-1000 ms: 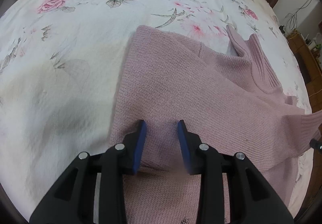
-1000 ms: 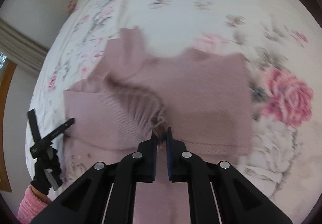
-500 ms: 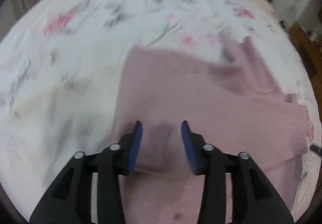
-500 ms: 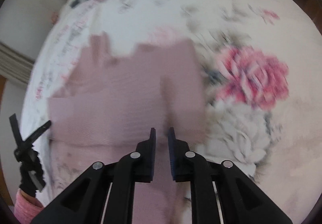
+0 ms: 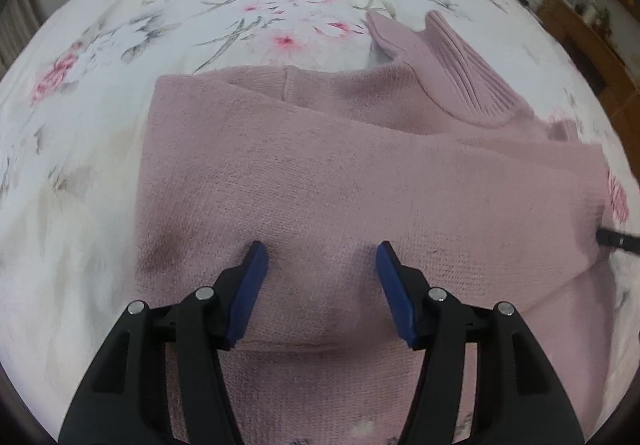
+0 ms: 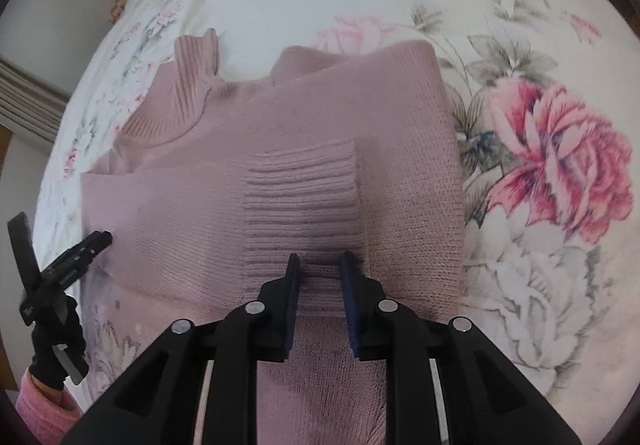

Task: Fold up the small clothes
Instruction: 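Grasp the sweater hem with the left gripper and lift it toward the collar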

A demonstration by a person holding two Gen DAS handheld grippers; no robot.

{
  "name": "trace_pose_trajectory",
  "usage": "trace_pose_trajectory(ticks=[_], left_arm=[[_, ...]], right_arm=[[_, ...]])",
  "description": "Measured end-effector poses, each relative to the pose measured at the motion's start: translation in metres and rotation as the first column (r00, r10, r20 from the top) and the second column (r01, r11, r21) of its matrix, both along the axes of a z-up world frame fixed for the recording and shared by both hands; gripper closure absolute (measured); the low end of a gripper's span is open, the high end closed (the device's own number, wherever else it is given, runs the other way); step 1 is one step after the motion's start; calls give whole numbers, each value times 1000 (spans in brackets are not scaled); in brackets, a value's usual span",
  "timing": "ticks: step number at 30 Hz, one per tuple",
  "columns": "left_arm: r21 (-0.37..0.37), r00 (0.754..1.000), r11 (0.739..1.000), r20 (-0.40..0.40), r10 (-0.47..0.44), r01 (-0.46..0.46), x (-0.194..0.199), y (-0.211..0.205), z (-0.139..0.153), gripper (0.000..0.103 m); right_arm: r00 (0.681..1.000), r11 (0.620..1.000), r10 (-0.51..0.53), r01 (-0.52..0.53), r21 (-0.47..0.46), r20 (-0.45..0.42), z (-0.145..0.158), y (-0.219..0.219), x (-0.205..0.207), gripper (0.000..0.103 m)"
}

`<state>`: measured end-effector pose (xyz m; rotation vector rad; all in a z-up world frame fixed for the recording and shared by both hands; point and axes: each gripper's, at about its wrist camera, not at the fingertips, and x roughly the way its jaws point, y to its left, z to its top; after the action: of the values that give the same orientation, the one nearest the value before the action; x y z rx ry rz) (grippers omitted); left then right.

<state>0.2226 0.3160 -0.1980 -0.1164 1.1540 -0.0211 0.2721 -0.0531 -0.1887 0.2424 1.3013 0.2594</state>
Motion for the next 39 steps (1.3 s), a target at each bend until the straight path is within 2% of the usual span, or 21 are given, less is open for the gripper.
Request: trace_pose_trajectory(ticks=[3, 6, 10, 12, 13, 15, 18, 19, 21, 25, 30, 33, 35, 36, 37, 38, 39], left_arm=[[19, 1000, 1000, 5, -13, 13, -3, -3, -2, 46], [7, 1000, 1000, 6, -9, 9, -2, 0, -3, 45], [-6, 1000, 1000, -11, -2, 2, 2, 0, -1, 44], [-8, 1000, 1000, -26, 6, -7, 9, 0, 6, 44], [-3, 1000, 1000, -24, 7, -7, 12, -1, 10, 44], [3, 1000, 1000, 19, -18, 18, 27, -5, 28, 44], [-8, 999, 1000, 51, -19, 20, 57, -9, 46, 36], [-18, 999, 1000, 51, -15, 16, 70, -10, 48, 35], [-29, 999, 1000, 39, -3, 4, 100, -14, 49, 34], [-71, 999, 997, -14, 33, -34, 149, -13, 31, 34], [-174, 998, 984, -63, 24, -35, 188, -23, 5, 34], [-188, 997, 982, -68, 19, -31, 197, -31, -4, 41], [-195, 998, 981, -66, 10, -23, 200, -36, -8, 53], [-205, 998, 979, -59, 4, -16, 201, -38, -8, 69], [-218, 998, 976, -55, -2, -10, 201, -39, -8, 83], [-243, 999, 970, -51, -9, -4, 200, -41, -8, 90], [-257, 999, 966, -44, -17, 5, 199, -43, -7, 96]], right_arm=[[1000, 1000, -6, 6, 27, 8, -4, -5, -3, 82], [1000, 1000, 18, -18, 14, 16, -5, -4, -4, 82], [999, 999, 33, -32, 32, -36, -4, -4, 7, 82], [997, 999, 42, -41, 28, -59, 0, -3, 11, 81], [997, 998, 49, -48, 30, -58, 6, -1, 16, 77], [998, 997, 51, -49, 65, -34, 18, 3, 26, 74], [999, 989, 54, -53, 135, 2, 38, 16, 58, 68], [997, 988, 68, -70, 140, 19, 44, 27, 77, 62], [996, 988, 83, -85, 126, 27, 46, 43, 102, 57], [995, 984, 99, -97, 151, -8, 32, 82, 159, 56], [995, 977, 97, -88, 192, -40, 3, 113, 200, 51], [994, 981, 95, -85, 172, -52, -14, 125, 212, 48], [995, 980, 89, -79, 181, -47, -20, 130, 216, 48], [995, 980, 88, -78, 184, -44, -21, 132, 217, 48], [994, 979, 99, -91, 181, -39, -21, 136, 217, 57], [992, 978, 118, -111, 175, -34, -21, 139, 217, 68], [990, 977, 140, -133, 168, -33, -21, 144, 217, 92]])
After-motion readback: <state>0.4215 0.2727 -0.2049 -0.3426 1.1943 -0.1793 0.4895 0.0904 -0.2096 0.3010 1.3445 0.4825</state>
